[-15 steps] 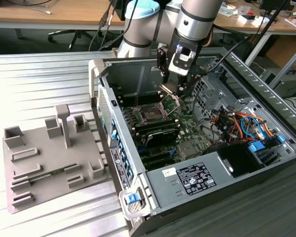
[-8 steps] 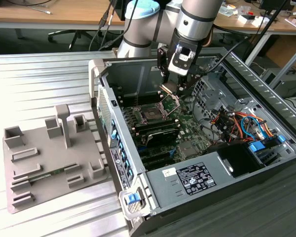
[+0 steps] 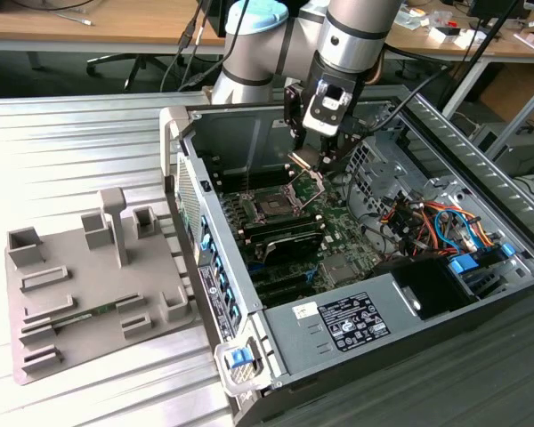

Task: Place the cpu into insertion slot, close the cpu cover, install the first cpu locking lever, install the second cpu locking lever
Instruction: 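Place the cpu into insertion slot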

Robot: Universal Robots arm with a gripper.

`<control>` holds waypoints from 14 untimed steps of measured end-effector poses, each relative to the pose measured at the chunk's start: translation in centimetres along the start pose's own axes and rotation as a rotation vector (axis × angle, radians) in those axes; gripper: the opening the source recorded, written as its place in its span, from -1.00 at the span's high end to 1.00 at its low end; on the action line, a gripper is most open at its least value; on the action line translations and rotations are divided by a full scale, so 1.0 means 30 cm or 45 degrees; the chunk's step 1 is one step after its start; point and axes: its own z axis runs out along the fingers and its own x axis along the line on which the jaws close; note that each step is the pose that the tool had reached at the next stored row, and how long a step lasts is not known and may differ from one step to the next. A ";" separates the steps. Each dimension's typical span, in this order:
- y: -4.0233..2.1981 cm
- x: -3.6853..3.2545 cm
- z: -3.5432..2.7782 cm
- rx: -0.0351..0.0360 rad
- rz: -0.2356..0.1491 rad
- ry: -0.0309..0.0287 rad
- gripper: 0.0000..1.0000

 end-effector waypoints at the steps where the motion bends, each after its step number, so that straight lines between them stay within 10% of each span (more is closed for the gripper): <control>1: 0.000 0.000 0.000 -0.0002 0.002 -0.0001 -0.10; 14: 0.000 0.000 0.000 -0.0007 0.033 -0.0022 -0.10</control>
